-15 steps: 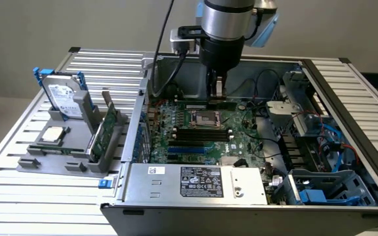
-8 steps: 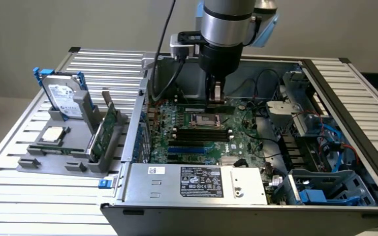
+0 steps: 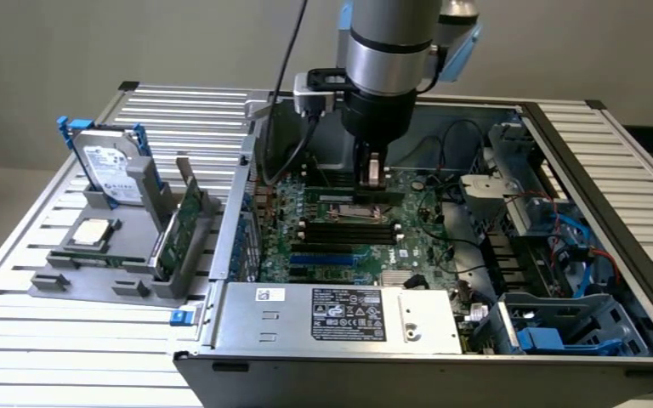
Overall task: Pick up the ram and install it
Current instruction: 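Insert the ram into the slot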
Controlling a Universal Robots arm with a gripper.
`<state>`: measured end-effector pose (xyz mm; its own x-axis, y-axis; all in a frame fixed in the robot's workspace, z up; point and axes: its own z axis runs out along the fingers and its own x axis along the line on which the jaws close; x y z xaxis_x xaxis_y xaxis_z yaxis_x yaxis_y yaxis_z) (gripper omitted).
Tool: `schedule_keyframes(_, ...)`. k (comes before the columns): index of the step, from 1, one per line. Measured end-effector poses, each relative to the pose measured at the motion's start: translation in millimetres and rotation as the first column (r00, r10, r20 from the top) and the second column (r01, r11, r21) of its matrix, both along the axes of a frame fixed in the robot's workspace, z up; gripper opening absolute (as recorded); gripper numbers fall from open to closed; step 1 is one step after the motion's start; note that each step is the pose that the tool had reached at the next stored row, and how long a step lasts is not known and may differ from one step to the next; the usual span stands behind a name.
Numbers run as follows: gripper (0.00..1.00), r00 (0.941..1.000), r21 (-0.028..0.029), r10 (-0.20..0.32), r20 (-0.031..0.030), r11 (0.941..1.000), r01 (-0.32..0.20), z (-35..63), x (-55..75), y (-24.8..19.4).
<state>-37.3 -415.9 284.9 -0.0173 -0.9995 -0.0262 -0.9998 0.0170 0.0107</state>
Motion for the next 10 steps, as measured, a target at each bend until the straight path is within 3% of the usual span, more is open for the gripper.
schedule_keyframes(10, 0.14, 1.0, -0.0001, -0.001, 0.0, 1.0, 0.001, -18.2, 0.1, -2.3)
